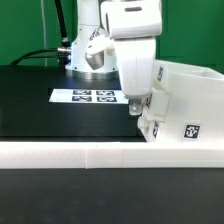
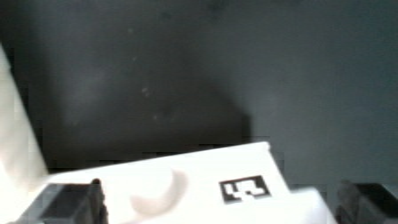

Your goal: Assemble drawer

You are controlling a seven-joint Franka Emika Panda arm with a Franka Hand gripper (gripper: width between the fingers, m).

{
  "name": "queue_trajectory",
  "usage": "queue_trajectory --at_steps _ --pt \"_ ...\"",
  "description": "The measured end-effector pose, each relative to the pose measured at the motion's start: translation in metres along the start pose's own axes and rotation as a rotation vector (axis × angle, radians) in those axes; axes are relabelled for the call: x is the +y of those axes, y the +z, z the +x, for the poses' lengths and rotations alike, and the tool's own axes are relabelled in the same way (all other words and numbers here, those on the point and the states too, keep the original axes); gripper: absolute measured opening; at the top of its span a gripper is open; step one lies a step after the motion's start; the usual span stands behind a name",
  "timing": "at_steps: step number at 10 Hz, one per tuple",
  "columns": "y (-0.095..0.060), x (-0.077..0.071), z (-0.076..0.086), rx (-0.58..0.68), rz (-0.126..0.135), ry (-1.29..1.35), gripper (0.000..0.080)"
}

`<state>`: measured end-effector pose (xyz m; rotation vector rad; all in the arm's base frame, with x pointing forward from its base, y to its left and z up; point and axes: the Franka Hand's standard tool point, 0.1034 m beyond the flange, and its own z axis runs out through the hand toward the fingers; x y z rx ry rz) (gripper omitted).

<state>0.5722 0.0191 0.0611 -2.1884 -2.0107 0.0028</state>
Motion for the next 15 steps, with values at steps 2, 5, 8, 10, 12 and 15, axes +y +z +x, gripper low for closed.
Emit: queue_trajectory --at_steps 2,5,8,10,12,15 --pt "0.0 0.0 0.0 0.0 0.001 0.001 0.065" --pt "0.0 0.002 -0.009 0.005 -0.001 -0.056 0.065" --pt "-0.011 0.012 0.004 0.008 -0.016 -0.089 0.065" --pt "-0.009 0.016 0.024 0.015 -0.014 -0.073 0.065" --pt "-0.01 0.018 0.026 0.001 -0.019 -0.059 0.065" --pt "-0.008 0.016 -0.005 -0.011 -0.006 -0.086 0.065"
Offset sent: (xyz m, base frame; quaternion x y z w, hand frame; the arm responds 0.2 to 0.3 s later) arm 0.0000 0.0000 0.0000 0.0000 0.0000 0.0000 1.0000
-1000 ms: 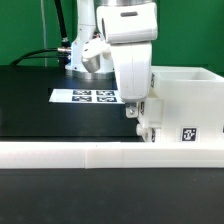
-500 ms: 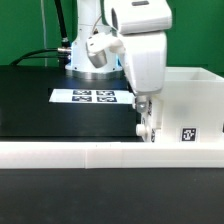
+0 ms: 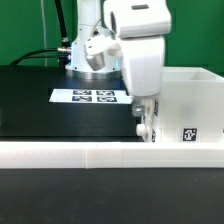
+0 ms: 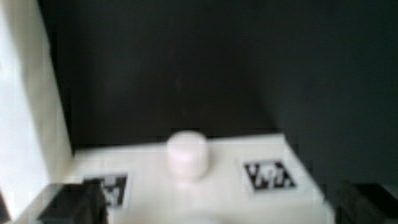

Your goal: Assemble drawer

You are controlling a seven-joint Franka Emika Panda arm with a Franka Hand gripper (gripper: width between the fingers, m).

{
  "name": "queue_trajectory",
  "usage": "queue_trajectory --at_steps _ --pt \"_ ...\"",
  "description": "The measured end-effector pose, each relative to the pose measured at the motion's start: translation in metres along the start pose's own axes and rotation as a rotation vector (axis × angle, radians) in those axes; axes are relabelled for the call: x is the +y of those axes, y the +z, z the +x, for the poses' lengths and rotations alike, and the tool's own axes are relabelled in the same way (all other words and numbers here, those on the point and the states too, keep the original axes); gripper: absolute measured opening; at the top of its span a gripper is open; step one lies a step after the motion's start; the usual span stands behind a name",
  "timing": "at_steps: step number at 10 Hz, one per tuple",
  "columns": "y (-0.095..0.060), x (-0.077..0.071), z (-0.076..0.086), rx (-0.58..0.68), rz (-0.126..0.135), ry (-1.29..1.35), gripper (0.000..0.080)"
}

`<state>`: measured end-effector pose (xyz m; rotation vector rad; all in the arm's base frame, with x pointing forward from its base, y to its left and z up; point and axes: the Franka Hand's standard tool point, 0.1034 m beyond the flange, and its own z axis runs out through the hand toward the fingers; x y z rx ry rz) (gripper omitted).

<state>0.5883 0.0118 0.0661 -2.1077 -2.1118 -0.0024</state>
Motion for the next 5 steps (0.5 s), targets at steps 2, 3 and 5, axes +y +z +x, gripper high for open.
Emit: queue_trajectory --at_steps 2,3,5 --pt "-0.005 -0.003 -0.024 -0.009 0.002 0.002 0.065" --pt "-0.011 -0.005 -0.029 -0.016 -0.016 0.023 0.065" --pt "-0.018 -0.016 -0.027 -0.026 -0.066 0.086 0.065"
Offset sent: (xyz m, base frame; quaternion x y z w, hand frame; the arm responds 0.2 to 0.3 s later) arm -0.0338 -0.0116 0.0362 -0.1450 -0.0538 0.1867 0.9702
